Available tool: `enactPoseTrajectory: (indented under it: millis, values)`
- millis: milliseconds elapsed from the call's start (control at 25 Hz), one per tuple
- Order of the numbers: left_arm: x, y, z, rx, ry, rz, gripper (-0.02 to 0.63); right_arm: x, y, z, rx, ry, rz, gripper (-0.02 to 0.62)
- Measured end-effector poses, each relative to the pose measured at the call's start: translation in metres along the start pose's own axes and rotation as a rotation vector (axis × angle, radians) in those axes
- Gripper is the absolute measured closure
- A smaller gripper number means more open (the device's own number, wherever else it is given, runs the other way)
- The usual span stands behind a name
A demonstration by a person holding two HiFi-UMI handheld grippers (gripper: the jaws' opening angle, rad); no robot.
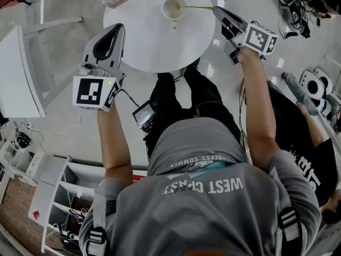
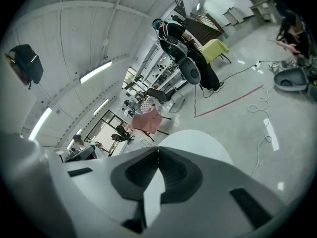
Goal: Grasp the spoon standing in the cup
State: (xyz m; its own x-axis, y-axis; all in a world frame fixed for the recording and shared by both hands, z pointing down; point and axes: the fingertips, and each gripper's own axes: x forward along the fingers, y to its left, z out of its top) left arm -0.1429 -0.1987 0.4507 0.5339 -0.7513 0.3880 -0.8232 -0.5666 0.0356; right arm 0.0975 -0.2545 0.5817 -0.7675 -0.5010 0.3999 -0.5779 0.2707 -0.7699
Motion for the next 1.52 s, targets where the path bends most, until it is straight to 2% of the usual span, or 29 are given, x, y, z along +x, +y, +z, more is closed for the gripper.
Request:
enactPoseTrajectory:
  millis: [80,240,680,840,960,1080,1160,1520]
  values:
    - [0.0,-0.003,0.0,-0.001,0.003,0.0,0.601,-0.008,-0.004,-0.004,0.012,0.013,-0.011,0.592]
    - [0.001,-0.002,-0.001,-0.003,0.009,0.0,0.601,-0.008,-0.004,-0.015,0.087,0.019,0.057,0.592]
    - [-0.008,-0.009,0.002,0.001,0.021,0.011,0.601,-0.01,-0.025,-0.06,0.216,0.112,0.124,0.592]
    - [-0.015,-0.008,0.004,0.007,0.026,0.018,0.601,-0.004,-0.028,-0.08,0.304,0.119,0.202,0.592]
    - [-0.02,-0.009,0.006,0.01,0.028,0.025,0.601,-0.002,-0.042,-0.097,0.345,0.127,0.2,0.592]
    - [-0.028,-0.008,0.008,0.013,0.03,0.032,0.601,0.001,-0.068,-0.115,0.403,0.134,0.126,0.592]
    - [-0.032,-0.008,0.009,0.016,0.03,0.035,0.601,0.005,-0.076,-0.124,0.424,0.136,0.107,0.592]
    - [-0.049,-0.009,0.018,0.03,0.021,0.053,0.601,0.022,-0.091,-0.135,0.382,0.178,0.008,0.588]
